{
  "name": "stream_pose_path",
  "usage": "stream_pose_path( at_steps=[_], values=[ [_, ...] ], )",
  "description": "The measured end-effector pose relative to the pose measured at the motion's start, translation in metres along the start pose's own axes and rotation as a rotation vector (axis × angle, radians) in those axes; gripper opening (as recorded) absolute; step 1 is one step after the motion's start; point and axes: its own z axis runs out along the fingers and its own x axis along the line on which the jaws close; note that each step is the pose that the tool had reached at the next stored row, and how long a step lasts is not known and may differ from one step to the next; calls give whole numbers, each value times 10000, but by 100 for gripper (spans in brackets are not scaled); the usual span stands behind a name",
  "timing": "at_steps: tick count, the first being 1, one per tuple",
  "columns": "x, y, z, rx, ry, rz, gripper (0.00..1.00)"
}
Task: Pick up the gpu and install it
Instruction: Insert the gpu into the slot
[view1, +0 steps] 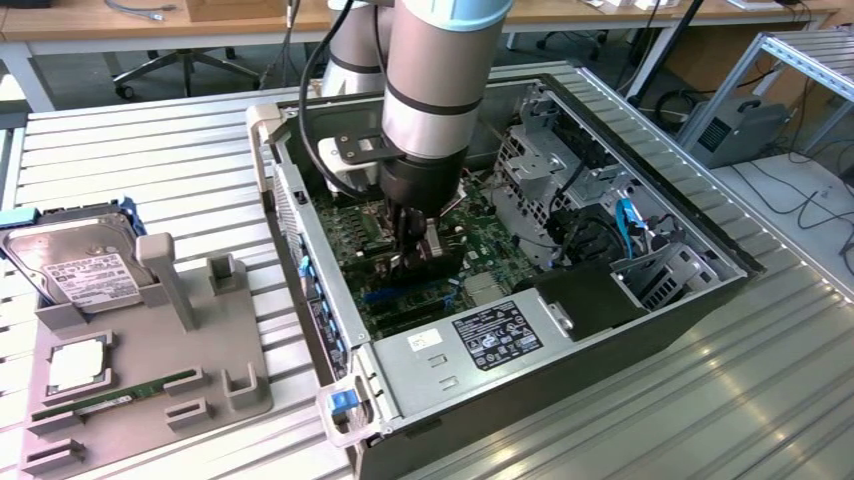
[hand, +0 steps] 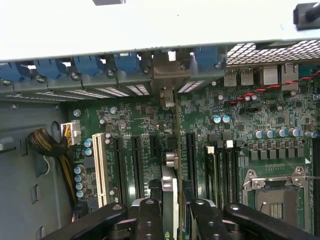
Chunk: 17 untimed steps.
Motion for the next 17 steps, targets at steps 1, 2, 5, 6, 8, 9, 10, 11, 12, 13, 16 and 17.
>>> stream_pose_path(
  at_steps=[1, 2, 5, 6, 8, 9, 10, 11, 12, 13, 16, 17],
  values=[
    [0, 0, 0, 0, 0, 0, 27],
    [0, 0, 0, 1, -1, 1, 27],
    [0, 1, -1, 0, 0, 0, 27],
    [0, 1, -1, -1, 2, -4, 27],
    [-3, 1, -1, 0, 2, -69, 27],
    [-6, 1, -1, 0, 2, -114, 27],
    [-7, 1, -1, 2, 3, -179, 27],
    [-7, 1, -1, 2, 4, -224, 27],
    [-7, 1, -1, 3, 4, -287, 27],
    [-8, 1, 0, 4, 5, -327, 27],
    [-9, 1, 10, 6, 5, -424, 27],
    [-9, 0, 12, 6, 7, -463, 27]
  ],
)
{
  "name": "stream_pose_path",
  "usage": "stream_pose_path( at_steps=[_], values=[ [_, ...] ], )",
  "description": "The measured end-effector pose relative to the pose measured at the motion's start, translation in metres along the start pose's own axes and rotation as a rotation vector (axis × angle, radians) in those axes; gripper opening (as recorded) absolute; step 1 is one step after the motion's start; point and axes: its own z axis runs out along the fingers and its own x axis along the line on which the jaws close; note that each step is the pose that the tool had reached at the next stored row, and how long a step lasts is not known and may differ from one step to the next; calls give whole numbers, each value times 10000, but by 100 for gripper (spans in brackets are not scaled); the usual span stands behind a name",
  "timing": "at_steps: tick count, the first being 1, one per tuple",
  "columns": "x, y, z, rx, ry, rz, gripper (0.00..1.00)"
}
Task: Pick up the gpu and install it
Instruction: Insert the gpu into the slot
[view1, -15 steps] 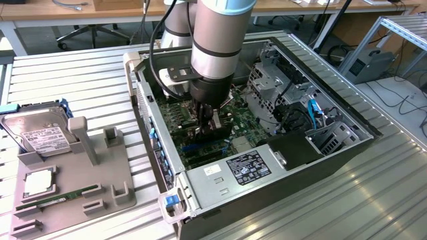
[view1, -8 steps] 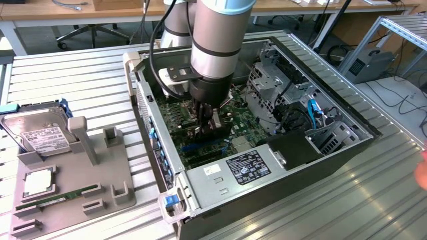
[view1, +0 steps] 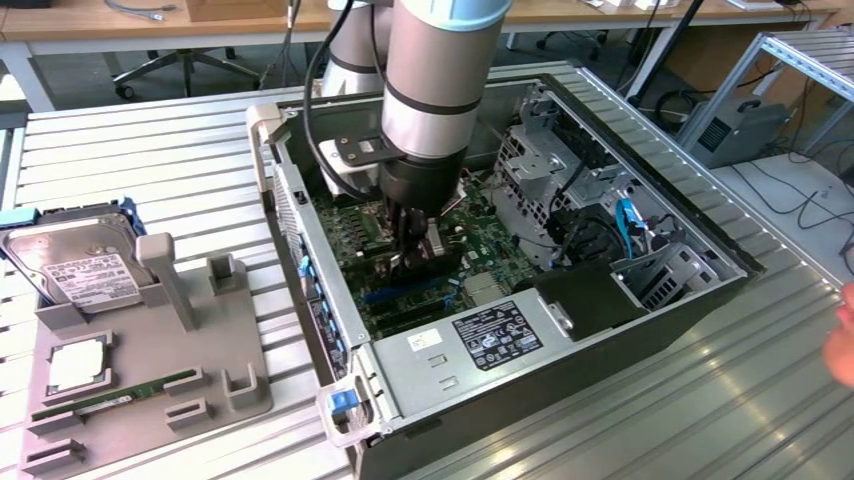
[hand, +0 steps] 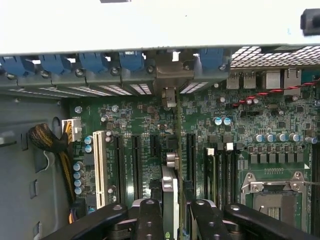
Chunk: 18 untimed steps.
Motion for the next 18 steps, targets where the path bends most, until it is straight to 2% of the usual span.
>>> stream_pose_path(
  at_steps=[18],
  values=[
    [-26, -17, 35, 1, -1, -92, 27]
  ],
)
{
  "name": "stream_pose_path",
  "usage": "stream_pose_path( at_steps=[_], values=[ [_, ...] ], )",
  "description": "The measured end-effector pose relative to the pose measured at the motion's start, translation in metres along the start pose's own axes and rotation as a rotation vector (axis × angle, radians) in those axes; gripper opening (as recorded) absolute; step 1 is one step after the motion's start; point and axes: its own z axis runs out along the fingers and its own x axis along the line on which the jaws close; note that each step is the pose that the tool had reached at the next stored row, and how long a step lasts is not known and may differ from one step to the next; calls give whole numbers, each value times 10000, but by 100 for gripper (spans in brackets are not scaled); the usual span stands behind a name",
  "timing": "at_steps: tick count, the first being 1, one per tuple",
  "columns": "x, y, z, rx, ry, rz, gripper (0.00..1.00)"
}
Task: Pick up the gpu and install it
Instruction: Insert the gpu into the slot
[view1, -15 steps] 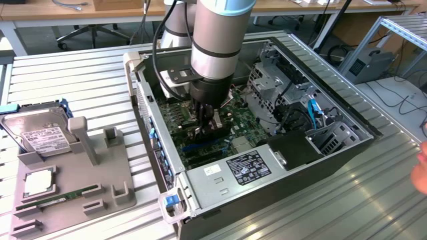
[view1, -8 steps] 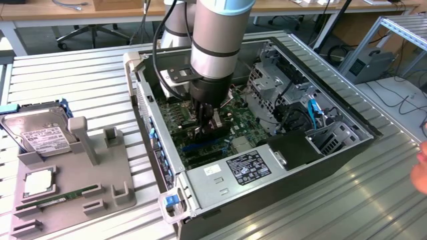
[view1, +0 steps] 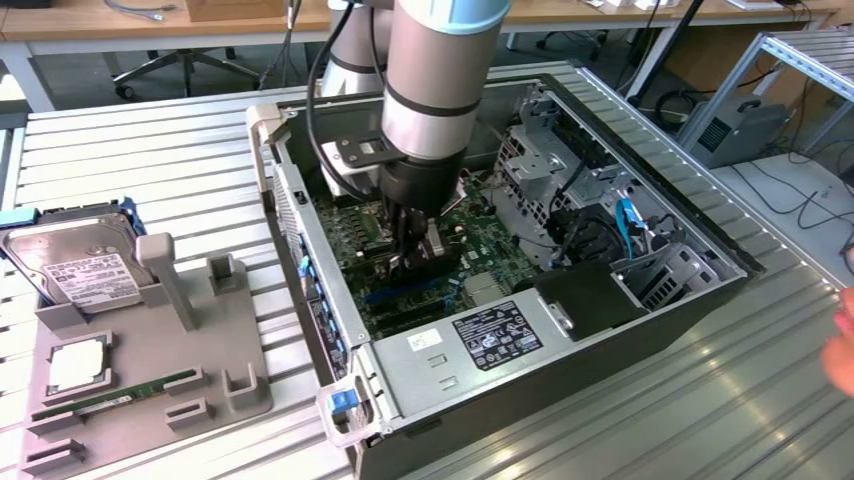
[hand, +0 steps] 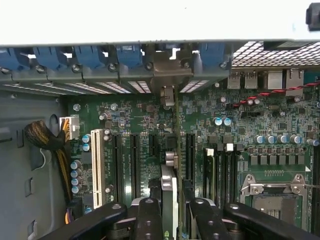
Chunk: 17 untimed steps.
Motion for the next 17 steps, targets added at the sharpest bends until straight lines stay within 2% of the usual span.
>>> stream_pose_path(
  at_steps=[17],
  values=[
    [-1, -17, 47, -2, -23, 1, 27]
  ],
)
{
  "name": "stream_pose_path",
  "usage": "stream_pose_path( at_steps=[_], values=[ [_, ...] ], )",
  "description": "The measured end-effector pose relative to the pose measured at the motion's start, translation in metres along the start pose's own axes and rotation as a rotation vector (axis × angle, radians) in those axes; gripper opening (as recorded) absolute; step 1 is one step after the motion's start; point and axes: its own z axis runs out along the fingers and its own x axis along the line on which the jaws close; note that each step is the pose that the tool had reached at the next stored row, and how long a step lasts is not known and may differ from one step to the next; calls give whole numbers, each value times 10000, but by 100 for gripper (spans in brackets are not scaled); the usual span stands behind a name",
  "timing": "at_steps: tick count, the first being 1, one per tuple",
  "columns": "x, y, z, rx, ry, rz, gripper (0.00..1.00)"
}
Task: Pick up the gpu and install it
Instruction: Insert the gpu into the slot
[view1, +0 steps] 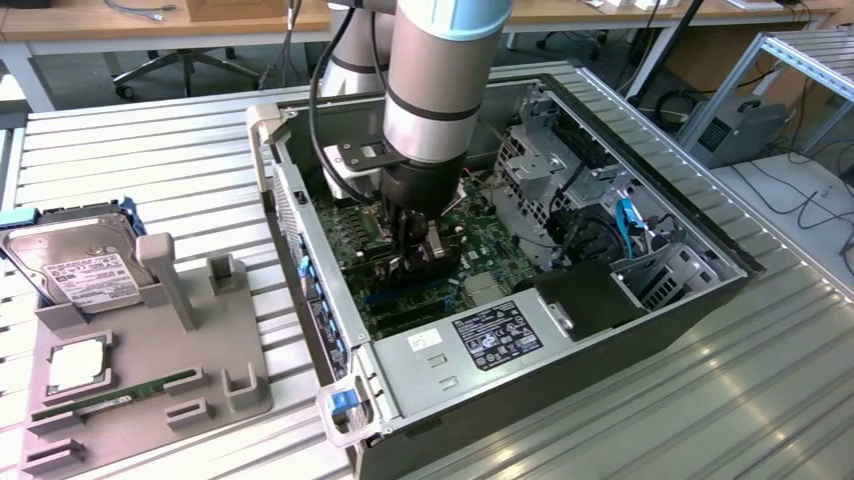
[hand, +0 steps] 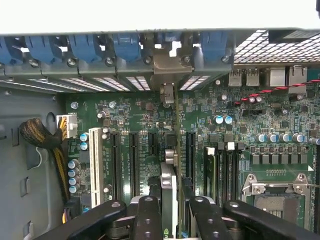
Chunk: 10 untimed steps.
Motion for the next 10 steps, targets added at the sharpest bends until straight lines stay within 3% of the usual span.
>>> stream_pose_path(
  at_steps=[4, 5, 10],
  values=[
    [-1, -1, 4, 4, -9, 0, 28],
    [-1, 0, 4, 5, -9, 0, 34],
    [0, 0, -1, 0, -1, 0, 34]
  ],
)
